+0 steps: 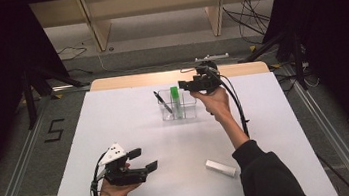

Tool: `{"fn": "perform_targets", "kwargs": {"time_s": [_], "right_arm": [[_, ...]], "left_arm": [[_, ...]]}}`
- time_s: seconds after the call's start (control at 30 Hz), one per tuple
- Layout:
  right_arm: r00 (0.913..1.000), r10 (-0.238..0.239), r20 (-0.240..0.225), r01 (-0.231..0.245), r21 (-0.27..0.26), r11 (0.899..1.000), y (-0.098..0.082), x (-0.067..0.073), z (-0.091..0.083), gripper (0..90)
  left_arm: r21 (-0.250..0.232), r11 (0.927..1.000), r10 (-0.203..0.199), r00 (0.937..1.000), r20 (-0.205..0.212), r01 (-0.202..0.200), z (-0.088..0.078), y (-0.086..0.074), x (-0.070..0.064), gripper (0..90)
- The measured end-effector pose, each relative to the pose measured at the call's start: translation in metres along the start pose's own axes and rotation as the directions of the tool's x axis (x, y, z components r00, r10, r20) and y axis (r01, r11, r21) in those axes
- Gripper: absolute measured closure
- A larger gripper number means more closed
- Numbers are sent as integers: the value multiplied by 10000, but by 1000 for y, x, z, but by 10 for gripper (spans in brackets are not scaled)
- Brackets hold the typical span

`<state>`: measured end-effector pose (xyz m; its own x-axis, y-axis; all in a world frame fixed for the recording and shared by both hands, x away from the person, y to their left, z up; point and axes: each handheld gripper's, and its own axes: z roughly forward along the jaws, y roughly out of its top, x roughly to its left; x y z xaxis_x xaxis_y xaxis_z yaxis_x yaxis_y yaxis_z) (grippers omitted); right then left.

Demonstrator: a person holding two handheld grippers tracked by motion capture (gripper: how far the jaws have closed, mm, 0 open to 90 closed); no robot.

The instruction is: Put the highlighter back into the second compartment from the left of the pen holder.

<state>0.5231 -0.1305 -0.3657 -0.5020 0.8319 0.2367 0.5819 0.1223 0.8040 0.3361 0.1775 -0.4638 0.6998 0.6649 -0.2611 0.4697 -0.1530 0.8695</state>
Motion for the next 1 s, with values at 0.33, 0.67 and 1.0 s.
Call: {"fn": "perform_targets", "kwargs": {"time_s": [0.33,0.67,1.0], "right_arm": [[9927,-699,-983,727,250,9970,-33,1,-46,290],[9836,-1221,-1330,1295,486,9904,-65,7,-66,282],[9770,-1517,-1497,1627,642,9846,-90,9,-84,274]], "left_arm": [[-28,10000,-12,10000,-17,12,1,0,-1,167],[13,10000,8,10000,-25,-8,0,0,0,166],[21,10000,2,10000,-29,-2,1,0,0,166]]}}
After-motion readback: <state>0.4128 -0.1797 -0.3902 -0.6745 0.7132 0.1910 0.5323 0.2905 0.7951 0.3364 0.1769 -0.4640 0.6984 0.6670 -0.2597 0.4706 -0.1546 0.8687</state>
